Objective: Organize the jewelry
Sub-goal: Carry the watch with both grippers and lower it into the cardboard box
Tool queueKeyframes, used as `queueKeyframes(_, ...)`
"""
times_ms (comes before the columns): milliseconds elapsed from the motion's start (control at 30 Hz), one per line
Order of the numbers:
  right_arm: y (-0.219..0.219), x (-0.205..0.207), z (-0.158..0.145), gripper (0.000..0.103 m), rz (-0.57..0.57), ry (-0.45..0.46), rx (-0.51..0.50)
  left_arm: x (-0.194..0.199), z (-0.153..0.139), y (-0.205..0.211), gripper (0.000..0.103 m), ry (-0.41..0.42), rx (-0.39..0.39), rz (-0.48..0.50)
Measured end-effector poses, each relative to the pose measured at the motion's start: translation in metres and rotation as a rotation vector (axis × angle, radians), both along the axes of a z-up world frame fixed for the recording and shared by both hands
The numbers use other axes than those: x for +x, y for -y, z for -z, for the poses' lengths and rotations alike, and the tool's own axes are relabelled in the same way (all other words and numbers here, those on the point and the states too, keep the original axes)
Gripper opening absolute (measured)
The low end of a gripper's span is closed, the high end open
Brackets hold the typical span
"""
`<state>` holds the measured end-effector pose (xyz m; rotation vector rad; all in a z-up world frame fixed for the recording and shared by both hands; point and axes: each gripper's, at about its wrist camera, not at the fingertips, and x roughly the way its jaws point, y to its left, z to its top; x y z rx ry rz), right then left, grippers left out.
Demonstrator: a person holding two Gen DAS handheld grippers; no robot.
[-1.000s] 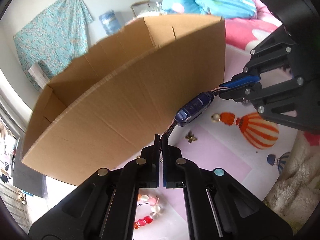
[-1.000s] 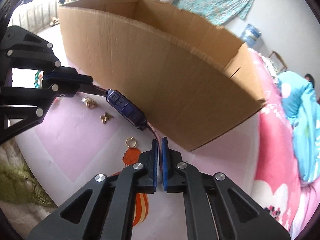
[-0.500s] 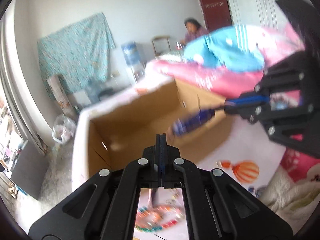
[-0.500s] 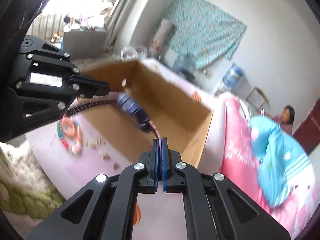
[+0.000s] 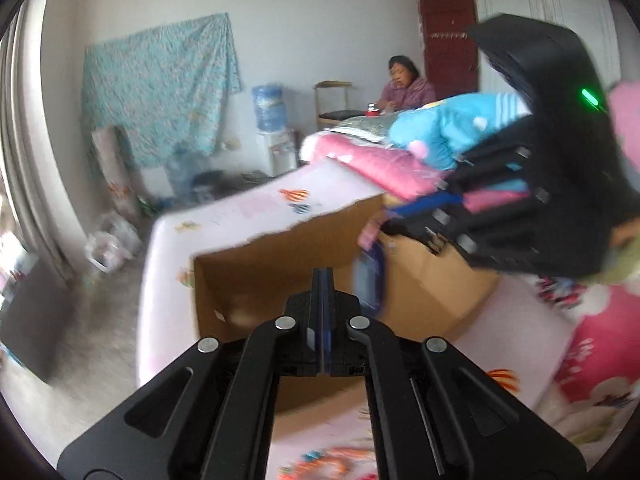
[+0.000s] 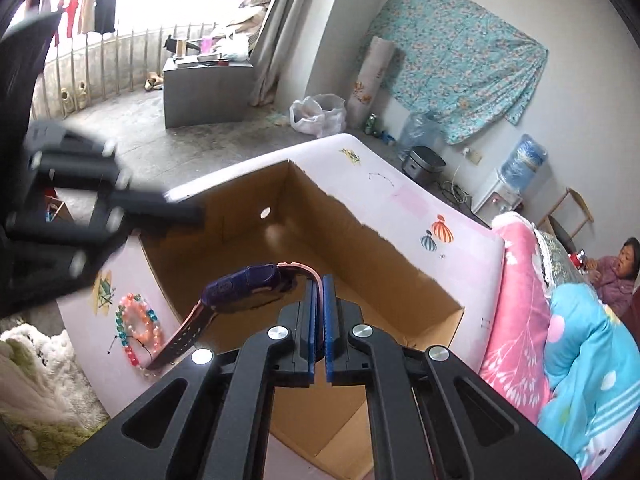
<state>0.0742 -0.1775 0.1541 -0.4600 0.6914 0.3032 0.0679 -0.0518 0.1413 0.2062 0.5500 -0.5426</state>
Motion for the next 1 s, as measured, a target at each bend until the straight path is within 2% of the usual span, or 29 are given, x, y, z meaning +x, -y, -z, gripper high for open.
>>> queueKeyframes(33,-0.002,0.0,-0.003,0.003,-0.001,0.001,-0.008,-0.004,0.005,-0.003,0.022,-0.028,-0.027,0.001)
queueKeyframes(67,-0.003,0.0,-0.003,0.003,-0.003,-0.001,-0.013,-0.007,0.01,-0.004,0.037,-0.056,-0.053,0.006)
queueKeyframes(100,-0.005,0.0,-0.003,0.003,-0.006,-0.004,-0.016,-0.011,0.017,-0.005,0.04,-0.078,-0.079,0.01)
queueKeyframes(333,-0.01,-0.013,0.003,0.003,-0.012,-0.005,-0.021,-0.017,0.065,0.003,0.04,-0.194,-0.084,-0.058)
queueKeyframes(467,-0.008,-0.018,0.0,0.003,-0.013,0.003,-0.008,-0.017,0.071,0.001,0.039,-0.189,-0.117,-0.082)
queueKeyframes(600,-0.007,-0.024,-0.006,0.003,-0.013,0.033,-0.011,-0.014,0.075,0.008,0.005,-0.16,-0.073,-0.117)
queueKeyframes(767,0.0,-0.02,-0.01,0.003,0.003,0.041,-0.013,-0.005,0.054,0.0,0.002,-0.17,-0.059,-0.096)
queueKeyframes(800,0.003,-0.015,-0.012,0.003,0.01,0.037,-0.005,0.004,0.046,-0.003,0.002,-0.193,-0.051,-0.076)
queueKeyframes(833,0.007,-0.008,-0.014,0.003,0.016,0.029,0.004,0.014,0.04,-0.005,0.002,-0.222,-0.044,-0.055)
queueKeyframes(933,0.016,0.02,-0.009,0.003,0.039,-0.019,0.007,0.063,0.03,-0.014,0.002,-0.38,-0.051,0.003)
queueKeyframes(967,0.021,0.035,-0.003,0.003,0.05,-0.06,0.015,0.086,0.03,-0.015,0.002,-0.45,-0.043,0.016)
queueKeyframes(1000,0.025,0.051,0.006,0.003,0.062,-0.116,0.025,0.098,0.033,-0.013,0.002,-0.482,-0.02,0.02)
